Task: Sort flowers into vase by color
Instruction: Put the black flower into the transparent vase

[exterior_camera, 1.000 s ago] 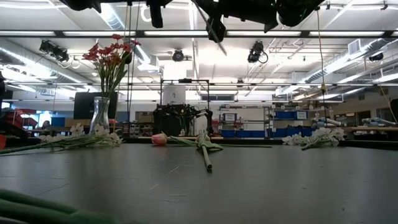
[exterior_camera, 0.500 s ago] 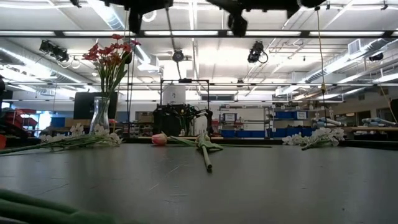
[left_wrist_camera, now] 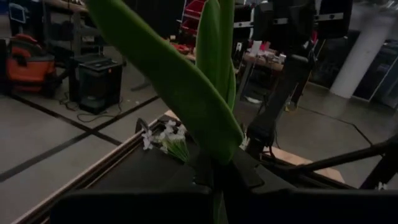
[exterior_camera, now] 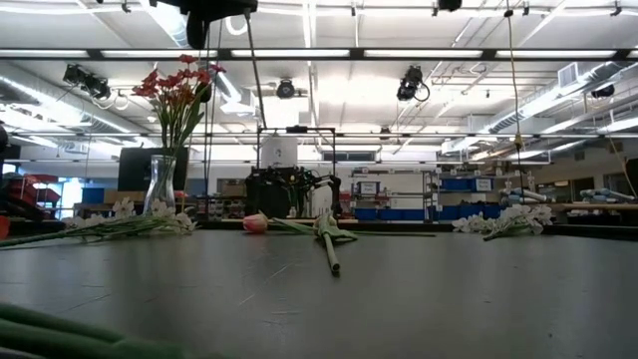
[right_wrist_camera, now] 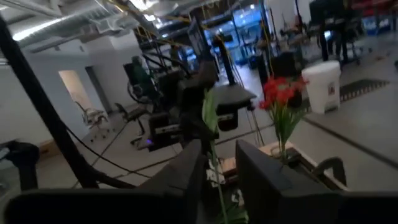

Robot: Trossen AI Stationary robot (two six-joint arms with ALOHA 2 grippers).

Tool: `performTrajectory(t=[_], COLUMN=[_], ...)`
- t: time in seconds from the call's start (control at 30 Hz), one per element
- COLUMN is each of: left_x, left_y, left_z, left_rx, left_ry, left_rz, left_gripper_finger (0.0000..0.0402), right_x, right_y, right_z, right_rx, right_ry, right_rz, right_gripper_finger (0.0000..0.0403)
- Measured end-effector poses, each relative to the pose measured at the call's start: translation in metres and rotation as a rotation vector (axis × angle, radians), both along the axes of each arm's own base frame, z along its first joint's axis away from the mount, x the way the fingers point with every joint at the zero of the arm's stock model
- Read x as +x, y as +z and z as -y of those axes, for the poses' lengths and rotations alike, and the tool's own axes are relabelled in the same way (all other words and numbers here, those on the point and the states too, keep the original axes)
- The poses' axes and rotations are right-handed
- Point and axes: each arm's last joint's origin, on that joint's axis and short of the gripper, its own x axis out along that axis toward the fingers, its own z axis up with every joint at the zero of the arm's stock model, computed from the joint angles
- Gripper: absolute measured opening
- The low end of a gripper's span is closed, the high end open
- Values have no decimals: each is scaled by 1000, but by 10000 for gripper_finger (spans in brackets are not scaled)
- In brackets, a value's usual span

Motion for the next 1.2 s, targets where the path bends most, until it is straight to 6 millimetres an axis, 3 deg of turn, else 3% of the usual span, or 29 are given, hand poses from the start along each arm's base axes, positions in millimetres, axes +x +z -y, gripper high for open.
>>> performTrajectory(t=[0.2,0.4,0.7,0.87,1.2], left_x=[-6,-10,-13,-28,-58], left_y=[-2,-3,-7,-3,-6], left_z=[2,3,3,2,4], left_rx=[-16,-28,48,107,50], left_ry=[-2,-10,14,151,325], left_rz=[-37,-56,-129,-152,-207], left_gripper_finger=[12,12,12,12,12], right_x=[-31,-46,-44,-41,-36], right_y=[1,-1,-2,-4,-6], right_z=[-5,-11,-11,-9,-7], right_rx=[1,-14,-51,-45,-31], right_ry=[-68,-68,-73,-72,-69], right_rz=[-67,-118,-126,-138,-146], right_gripper_finger=[165,168,168,168,168])
